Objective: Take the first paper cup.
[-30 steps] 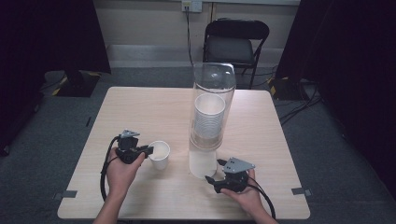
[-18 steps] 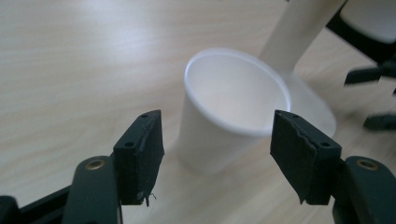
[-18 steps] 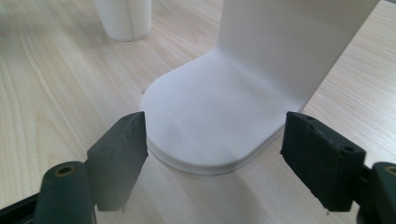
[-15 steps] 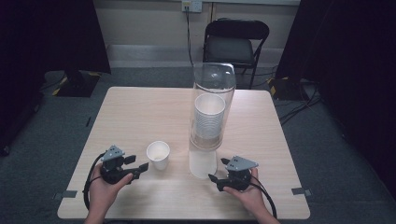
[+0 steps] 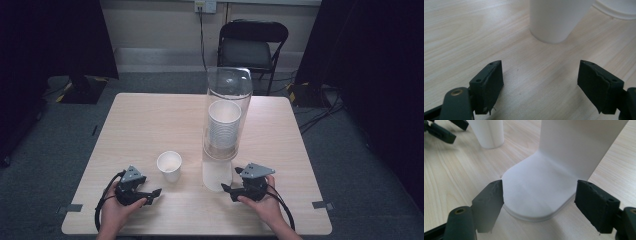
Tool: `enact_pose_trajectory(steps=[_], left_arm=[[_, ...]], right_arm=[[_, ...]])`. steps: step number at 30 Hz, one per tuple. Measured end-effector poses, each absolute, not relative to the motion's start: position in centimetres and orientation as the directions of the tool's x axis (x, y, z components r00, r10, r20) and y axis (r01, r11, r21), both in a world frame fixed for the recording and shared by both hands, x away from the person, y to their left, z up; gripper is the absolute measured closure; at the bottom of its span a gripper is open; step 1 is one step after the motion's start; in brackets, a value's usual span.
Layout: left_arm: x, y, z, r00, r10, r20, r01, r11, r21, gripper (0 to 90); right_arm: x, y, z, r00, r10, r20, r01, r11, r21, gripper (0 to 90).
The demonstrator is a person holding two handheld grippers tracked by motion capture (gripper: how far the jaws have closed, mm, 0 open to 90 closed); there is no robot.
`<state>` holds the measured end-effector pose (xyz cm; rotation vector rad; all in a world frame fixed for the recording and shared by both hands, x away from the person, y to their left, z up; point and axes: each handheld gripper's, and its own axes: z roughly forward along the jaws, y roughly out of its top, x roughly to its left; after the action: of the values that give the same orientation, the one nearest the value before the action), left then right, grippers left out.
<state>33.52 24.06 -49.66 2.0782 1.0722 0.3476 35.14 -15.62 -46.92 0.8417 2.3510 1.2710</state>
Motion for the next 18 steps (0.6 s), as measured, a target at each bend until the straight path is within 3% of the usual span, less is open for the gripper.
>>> enact_pose_trajectory(steps=[4,7,18], left_arm=[[33.6,24.0,-50.0,0.617,0.784,-0.072,0.550,-0.364,0.752,19.1],[33.5,23.3,-50.1,0.647,0.763,0.001,0.516,-0.439,0.735,14.6],[33.5,22.7,-50.2,0.644,0.765,-0.008,0.531,-0.439,0.725,6.1]], right_arm=[[35.5,-15.5,-46.1,-0.763,0.646,-0.011,0.333,0.409,0.849,21.6],[35.8,-15.4,-45.5,-0.758,0.652,-0.011,0.330,0.398,0.856,20.8],[36.8,-14.3,-43.6,-0.751,0.660,0.002,0.324,0.366,0.873,20.8]])
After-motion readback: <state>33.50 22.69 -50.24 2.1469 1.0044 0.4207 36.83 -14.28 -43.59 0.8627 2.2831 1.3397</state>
